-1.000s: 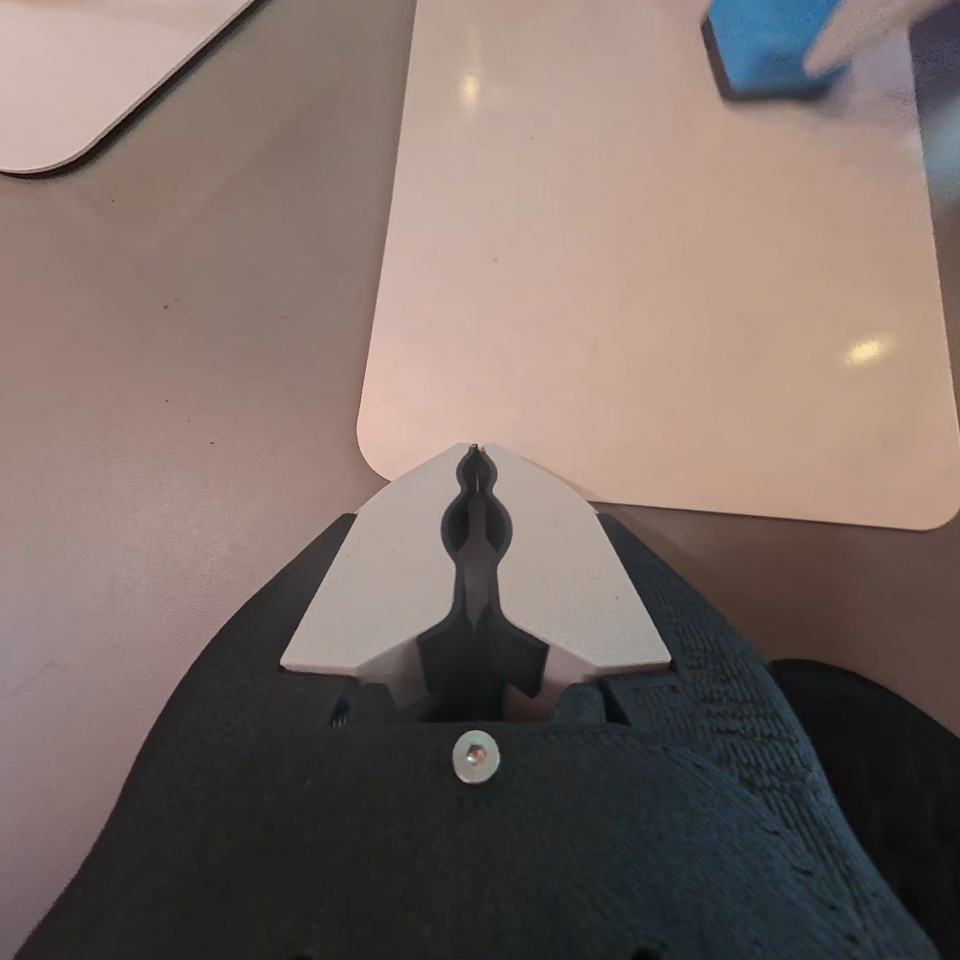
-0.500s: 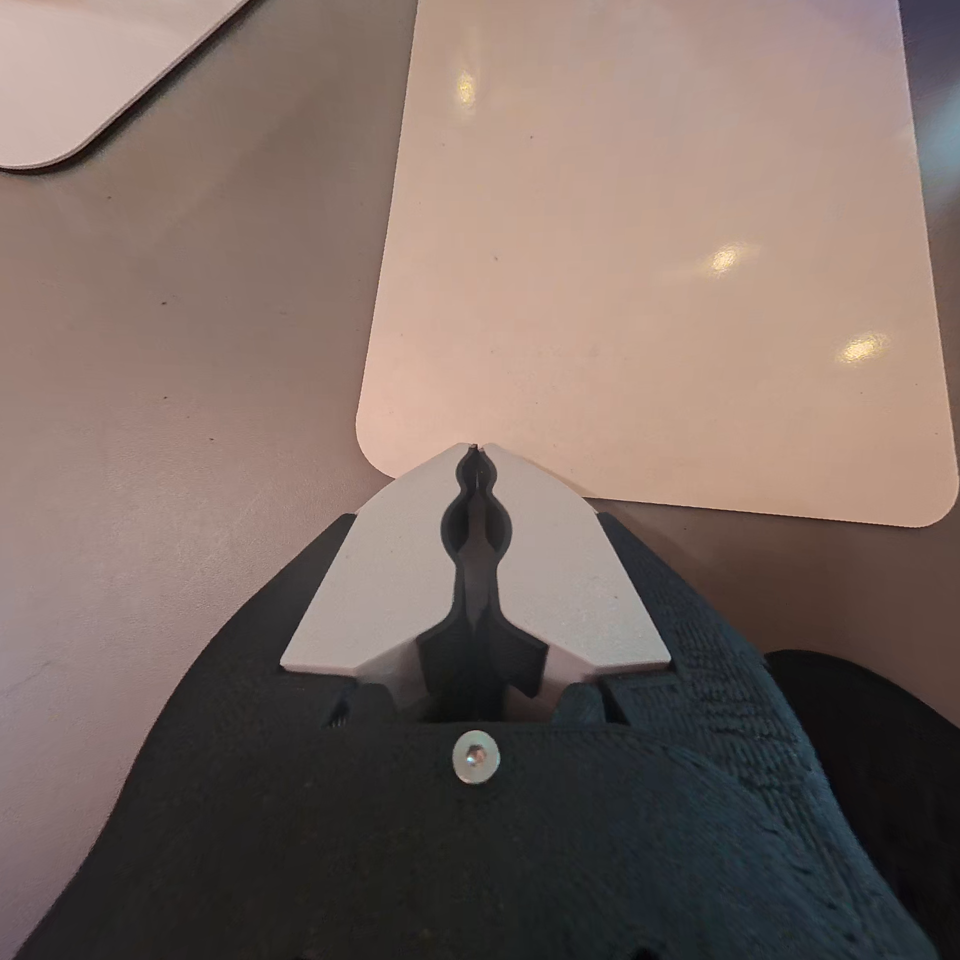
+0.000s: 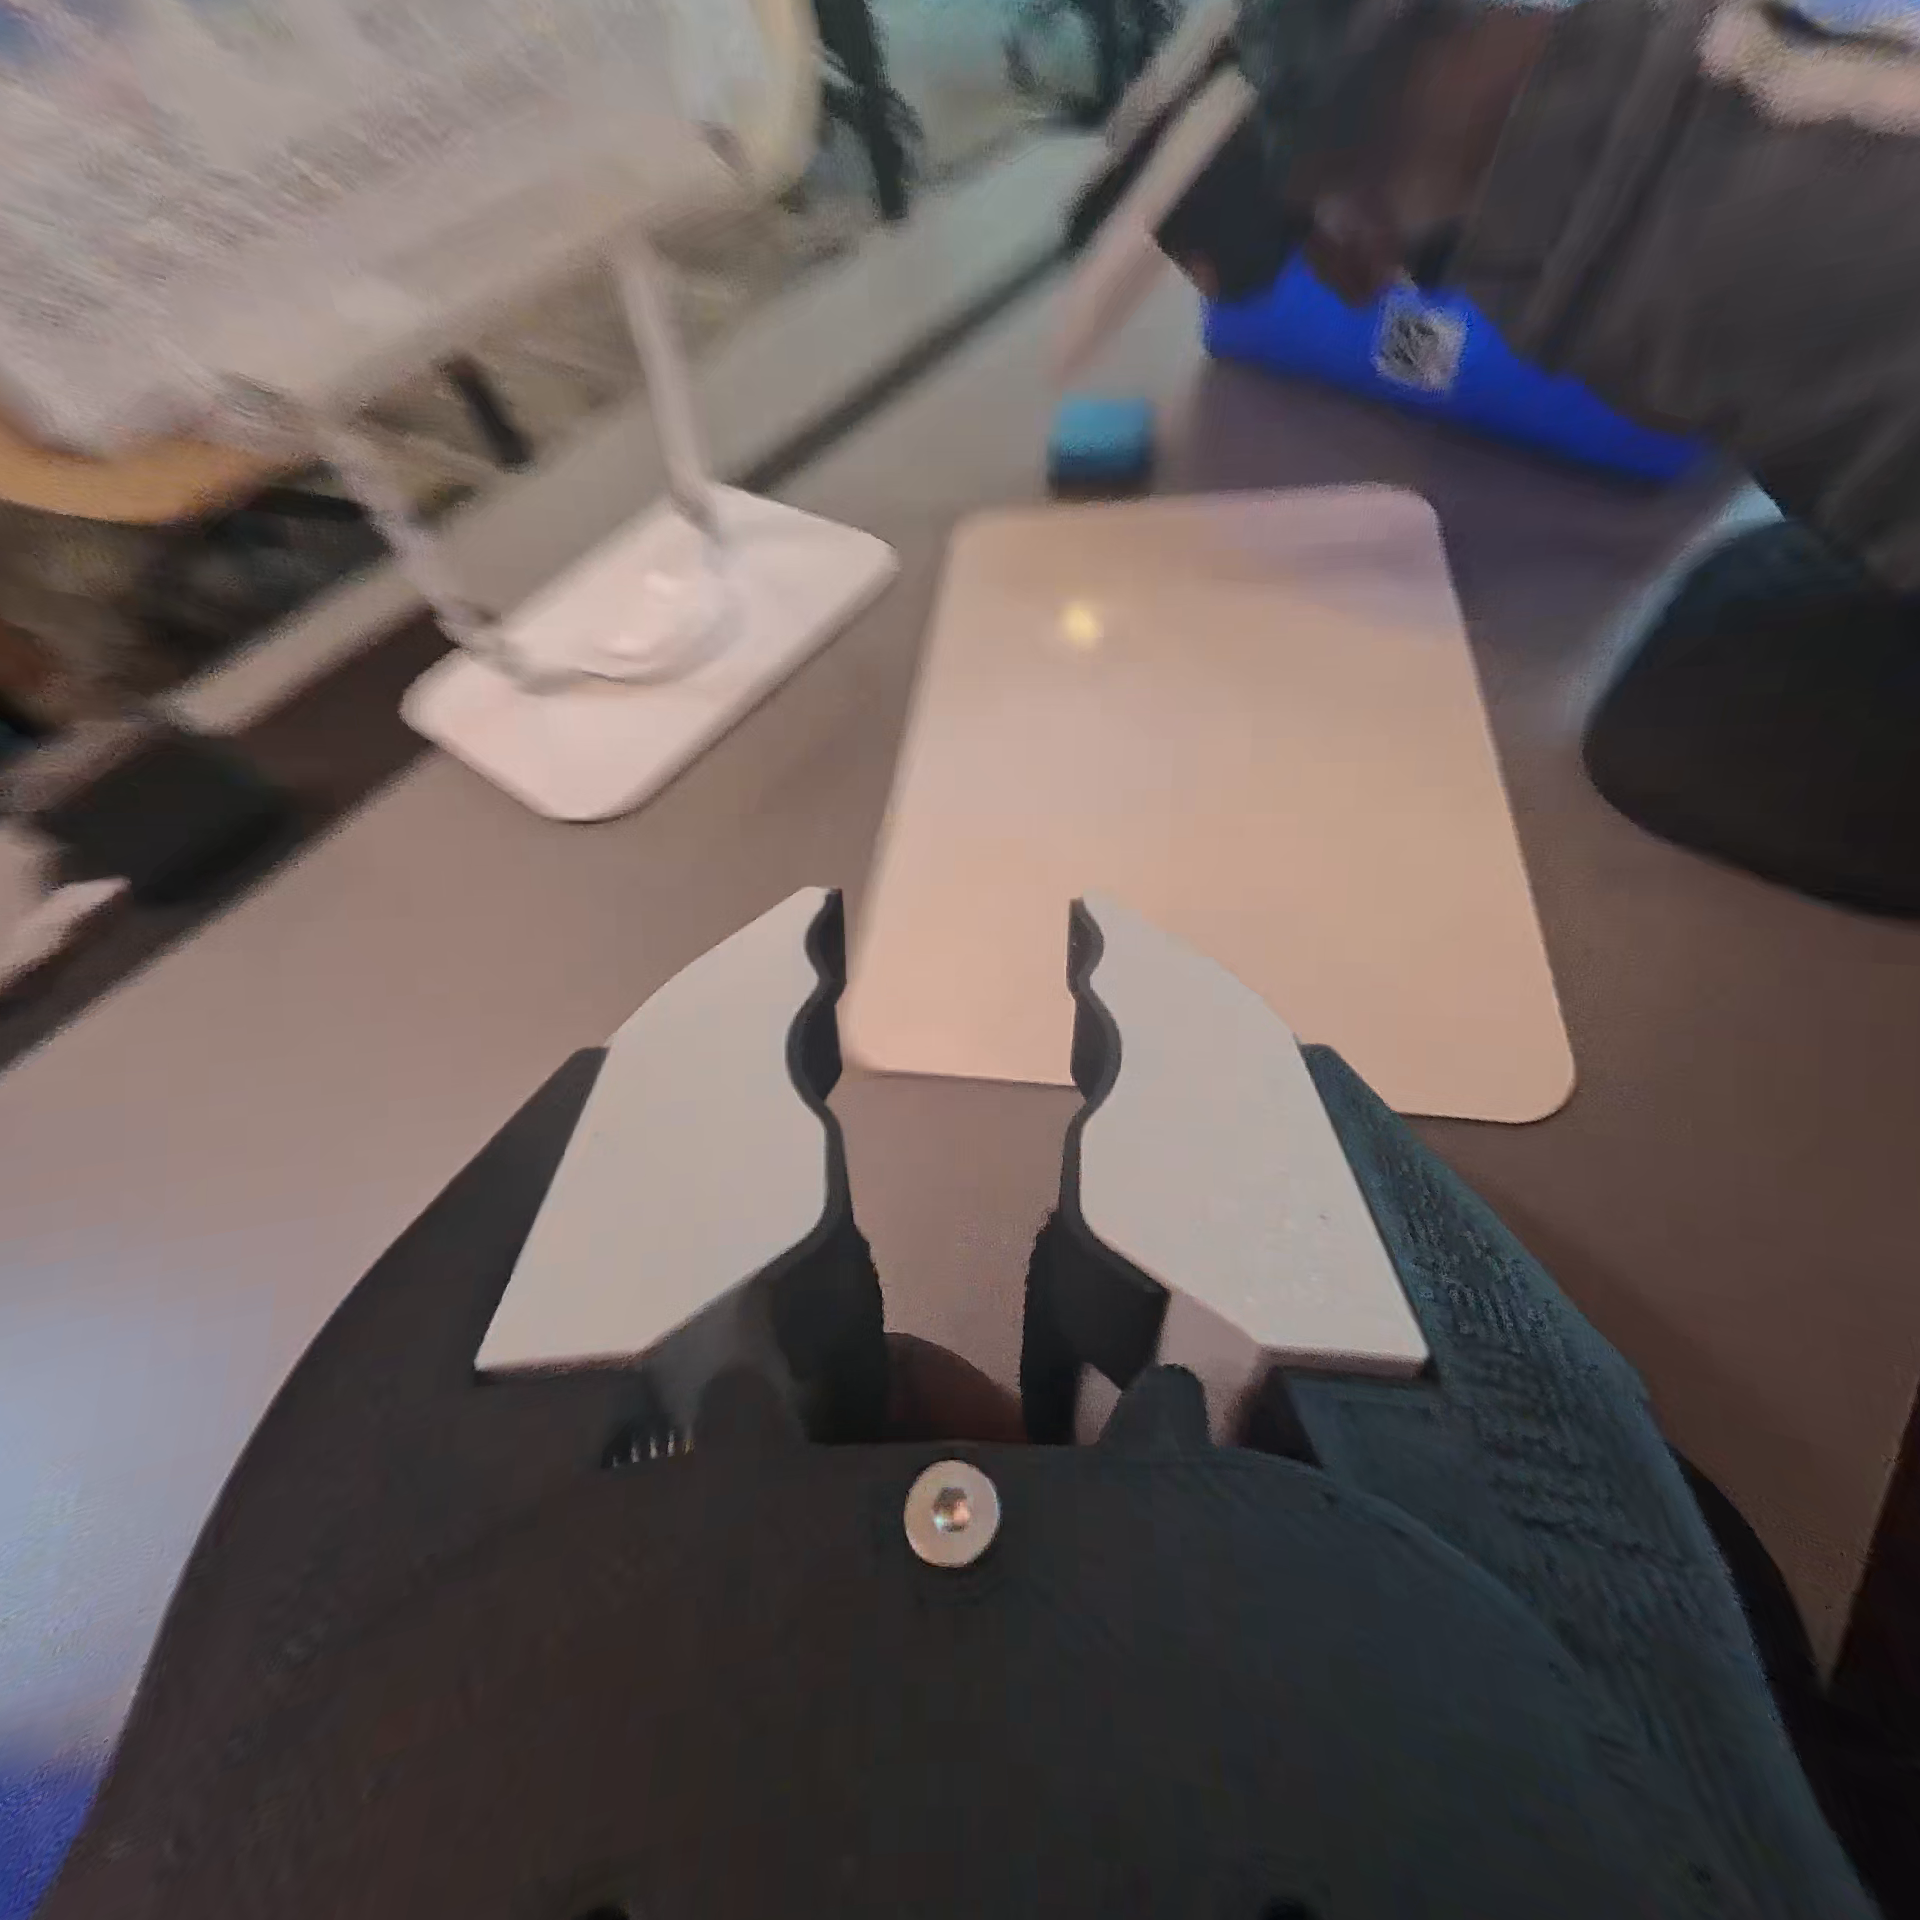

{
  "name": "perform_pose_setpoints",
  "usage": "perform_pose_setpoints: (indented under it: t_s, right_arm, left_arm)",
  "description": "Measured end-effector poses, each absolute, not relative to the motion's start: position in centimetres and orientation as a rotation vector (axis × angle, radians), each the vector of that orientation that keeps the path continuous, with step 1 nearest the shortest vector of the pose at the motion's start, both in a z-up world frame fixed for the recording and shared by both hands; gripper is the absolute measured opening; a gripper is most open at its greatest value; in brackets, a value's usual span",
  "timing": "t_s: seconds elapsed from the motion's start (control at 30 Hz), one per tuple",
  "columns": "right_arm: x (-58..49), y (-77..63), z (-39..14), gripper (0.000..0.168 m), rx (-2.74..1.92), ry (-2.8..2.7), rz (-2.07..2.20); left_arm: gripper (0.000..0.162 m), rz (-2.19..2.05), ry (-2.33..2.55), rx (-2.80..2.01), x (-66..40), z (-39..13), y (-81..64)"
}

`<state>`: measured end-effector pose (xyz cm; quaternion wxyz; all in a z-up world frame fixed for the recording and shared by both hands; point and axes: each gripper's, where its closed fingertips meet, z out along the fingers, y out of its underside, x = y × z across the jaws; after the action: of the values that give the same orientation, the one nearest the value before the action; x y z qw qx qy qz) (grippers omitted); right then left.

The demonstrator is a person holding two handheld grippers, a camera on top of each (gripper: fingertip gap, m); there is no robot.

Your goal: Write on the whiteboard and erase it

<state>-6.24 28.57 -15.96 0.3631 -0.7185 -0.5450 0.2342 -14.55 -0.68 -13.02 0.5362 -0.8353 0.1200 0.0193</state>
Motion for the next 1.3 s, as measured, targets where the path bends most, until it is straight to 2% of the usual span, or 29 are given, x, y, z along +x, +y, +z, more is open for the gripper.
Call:
perform_pose_setpoints:
  t_s: [0.07, 0.13, 0.23, 0.37, 0.53, 0.63, 0.7, 0.77, 0.87, 1.03, 1.17, 1.3]
  right_arm:
    - [-6.9, 27.0, -14.0, 0.084, -1.763, -1.396, 0.674]
    - [-7.4, 25.9, -12.9, 0.083, -1.718, -1.396, 0.733]
    - [-7.3, 25.5, -12.8, 0.082, -1.698, -1.406, 0.717]
    - [-7.3, 25.3, -13.0, 0.078, -1.705, -1.408, 0.733]
    - [-7.4, 25.3, -13.1, 0.075, -1.696, -1.413, 0.723]
    - [-7.4, 25.3, -13.5, 0.074, -1.698, -1.429, 0.714]
    - [-7.5, 25.2, -13.8, 0.074, -1.698, -1.441, 0.71]
    - [-7.7, 24.7, -14.0, 0.073, -1.683, -1.472, 0.715]
    - [-8.6, 22.7, -13.5, 0.067, -1.577, -1.553, 0.756]
    - [-10.9, 15.5, -12.1, 0.064, -1.246, -1.759, 0.82]
    - [-12.4, 5.7, -9.2, 0.055, -0.816, -1.867, 0.946]
    - [-12.6, -2.1, -6.4, 0.051, -0.602, -1.955, 1.123]
  left_arm:
    - [0.042, 0.216, 0.1, -1.905, -18.7, -8.5, -5.0]
    - [0.041, 0.35, -0.128, -1.88, -23.8, -6.7, -9.9]
    - [0.044, 0.371, -0.407, -2.065, -29.4, -11.1, -15.4]
    - [0.049, 0.227, -0.475, -2.284, -30.9, -18.6, -16.7]
    - [0.061, 0.132, -0.485, -2.465, -30.1, -23.0, -16.6]
    - [0.062, 0.15, -0.494, -2.639, -29.7, -25.9, -18.0]
    - [0.032, 0.12, -0.519, -2.558, -30.1, -25.6, -17.5]
    - [0.028, 0.219, -0.521, -2.581, -31.2, -25.5, -18.5]
    - [0.022, 0.561, -0.469, -2.583, -33.8, -23.4, -21.1]
    - [0.02, 0.876, -0.249, -2.411, -34.0, -14.8, -21.6]
    - [0.02, 1.092, 0.156, -2.322, -30.9, -8.3, -19.3]
    - [0.021, 1.018, 0.731, -2.272, -23.5, -7.1, -13.9]
